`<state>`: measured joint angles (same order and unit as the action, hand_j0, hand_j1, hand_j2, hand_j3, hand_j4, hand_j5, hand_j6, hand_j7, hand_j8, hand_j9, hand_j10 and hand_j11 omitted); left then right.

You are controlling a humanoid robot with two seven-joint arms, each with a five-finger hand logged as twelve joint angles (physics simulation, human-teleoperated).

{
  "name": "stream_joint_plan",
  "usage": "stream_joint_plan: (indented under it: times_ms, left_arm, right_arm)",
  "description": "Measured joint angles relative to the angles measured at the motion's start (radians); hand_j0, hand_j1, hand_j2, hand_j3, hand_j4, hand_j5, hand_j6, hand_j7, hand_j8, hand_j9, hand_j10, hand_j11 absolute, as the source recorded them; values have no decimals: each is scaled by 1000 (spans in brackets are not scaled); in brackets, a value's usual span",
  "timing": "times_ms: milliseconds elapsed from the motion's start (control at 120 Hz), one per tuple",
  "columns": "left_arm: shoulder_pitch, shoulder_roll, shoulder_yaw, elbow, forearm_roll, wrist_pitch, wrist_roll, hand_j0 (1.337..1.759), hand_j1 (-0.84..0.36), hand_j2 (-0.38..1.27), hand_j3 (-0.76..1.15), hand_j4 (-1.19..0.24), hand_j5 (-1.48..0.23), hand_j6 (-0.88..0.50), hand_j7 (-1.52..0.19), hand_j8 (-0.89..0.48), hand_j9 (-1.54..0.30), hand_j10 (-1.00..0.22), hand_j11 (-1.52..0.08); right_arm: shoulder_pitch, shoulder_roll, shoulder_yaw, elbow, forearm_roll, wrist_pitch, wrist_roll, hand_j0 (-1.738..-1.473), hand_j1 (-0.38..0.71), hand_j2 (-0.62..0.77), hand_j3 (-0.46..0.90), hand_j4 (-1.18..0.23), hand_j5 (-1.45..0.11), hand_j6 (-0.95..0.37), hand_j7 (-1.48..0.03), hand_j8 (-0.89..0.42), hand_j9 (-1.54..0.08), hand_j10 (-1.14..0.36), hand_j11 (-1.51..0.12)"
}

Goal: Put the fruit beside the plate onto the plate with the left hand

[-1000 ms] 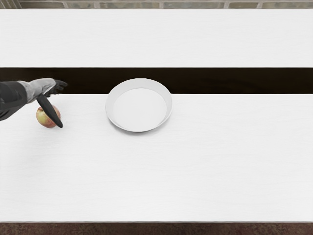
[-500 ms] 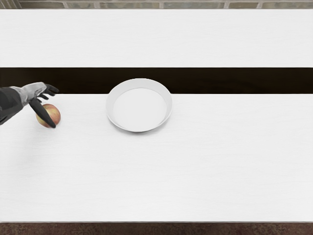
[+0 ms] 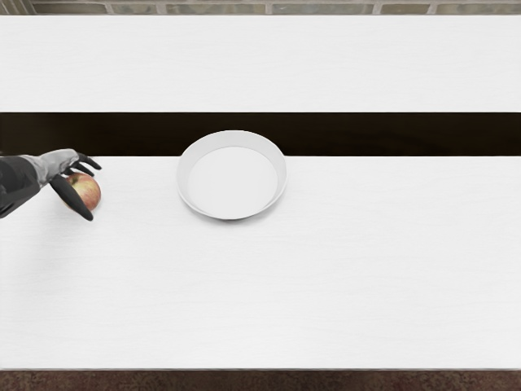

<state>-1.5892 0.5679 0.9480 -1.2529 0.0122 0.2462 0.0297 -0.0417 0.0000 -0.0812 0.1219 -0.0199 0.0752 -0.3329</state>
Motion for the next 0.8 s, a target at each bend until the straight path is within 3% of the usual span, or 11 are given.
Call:
stream_joint_plan:
  times_ms: [383,517,558,800]
  left_arm:
    - [-6,4,2,-1,1,-2,32,1658,-146,89,0,-420,-548,-418,-549,-420,-549,-420,-549]
    - [-6,4,2,-3,3,-2,41,1657,-164,105,0,-462,-583,-394,-597,-423,-600,-452,-600]
    - [-6,4,3,-4,4,-2,42,1657,-192,177,0,-469,-597,-379,-611,-411,-615,-459,-615]
    - [-24,1,5,-6,1,-6,46,1655,-183,131,0,-502,-663,-334,-676,-373,-678,-493,-679]
  right_arm:
    - [0,0,0,0,0,0,0,-1658,-349,0,0,0,0,0,0,0,0,0,0]
    - [0,0,0,0,0,0,0,-1658,-349,0,0,0,0,-1,0,0,0,0,0]
    - [0,0,0,0,0,0,0,-1658,-349,0,0,0,0,-1,0,0,0,0,0]
    - [0,0,0,0,0,0,0,-1658,-349,0,0,0,0,-1,0,0,0,0,0]
